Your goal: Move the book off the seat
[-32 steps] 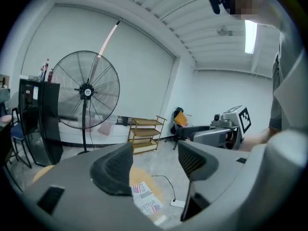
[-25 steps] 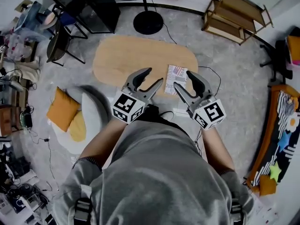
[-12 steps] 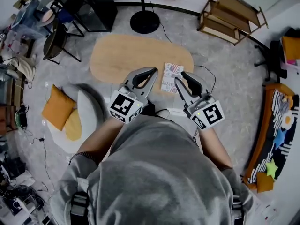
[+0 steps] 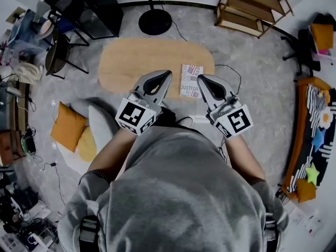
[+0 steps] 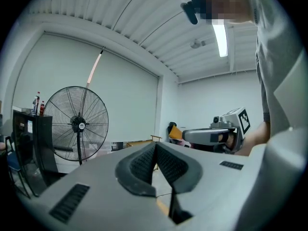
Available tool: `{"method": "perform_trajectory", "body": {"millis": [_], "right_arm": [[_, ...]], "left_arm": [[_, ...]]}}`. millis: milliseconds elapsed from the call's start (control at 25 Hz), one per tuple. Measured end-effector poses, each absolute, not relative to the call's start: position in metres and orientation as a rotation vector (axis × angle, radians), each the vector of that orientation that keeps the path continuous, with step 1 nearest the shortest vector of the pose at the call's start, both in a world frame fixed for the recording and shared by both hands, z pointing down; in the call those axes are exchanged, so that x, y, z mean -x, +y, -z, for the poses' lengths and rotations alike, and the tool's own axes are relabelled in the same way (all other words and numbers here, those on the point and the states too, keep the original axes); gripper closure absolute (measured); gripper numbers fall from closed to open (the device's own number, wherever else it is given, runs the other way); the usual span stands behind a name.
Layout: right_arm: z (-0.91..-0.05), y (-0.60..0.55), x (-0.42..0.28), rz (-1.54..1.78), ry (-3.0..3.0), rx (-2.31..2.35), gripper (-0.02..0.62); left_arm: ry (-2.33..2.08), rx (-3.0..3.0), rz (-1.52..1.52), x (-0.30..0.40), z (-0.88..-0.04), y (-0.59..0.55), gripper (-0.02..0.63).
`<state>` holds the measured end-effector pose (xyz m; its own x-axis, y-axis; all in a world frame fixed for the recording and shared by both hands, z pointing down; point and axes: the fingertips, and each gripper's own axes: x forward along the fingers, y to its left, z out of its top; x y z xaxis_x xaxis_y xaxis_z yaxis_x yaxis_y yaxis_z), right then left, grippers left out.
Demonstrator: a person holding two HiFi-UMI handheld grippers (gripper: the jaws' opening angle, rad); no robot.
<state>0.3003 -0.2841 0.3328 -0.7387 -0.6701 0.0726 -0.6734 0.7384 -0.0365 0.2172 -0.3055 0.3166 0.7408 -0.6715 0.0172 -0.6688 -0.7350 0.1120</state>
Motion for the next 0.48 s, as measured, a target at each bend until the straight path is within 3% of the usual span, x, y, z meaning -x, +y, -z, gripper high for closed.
{"method": "perform_trajectory", "body": {"millis": [480], "right_arm": [[-0.332, -0.2784, -0.3009, -0.094, -2.89, -1.119, 0.589]], "left_arm": [[-1.105, -2.849, 0.002, -0.2196, -0.3184, -0.3001, 0.591]]}}
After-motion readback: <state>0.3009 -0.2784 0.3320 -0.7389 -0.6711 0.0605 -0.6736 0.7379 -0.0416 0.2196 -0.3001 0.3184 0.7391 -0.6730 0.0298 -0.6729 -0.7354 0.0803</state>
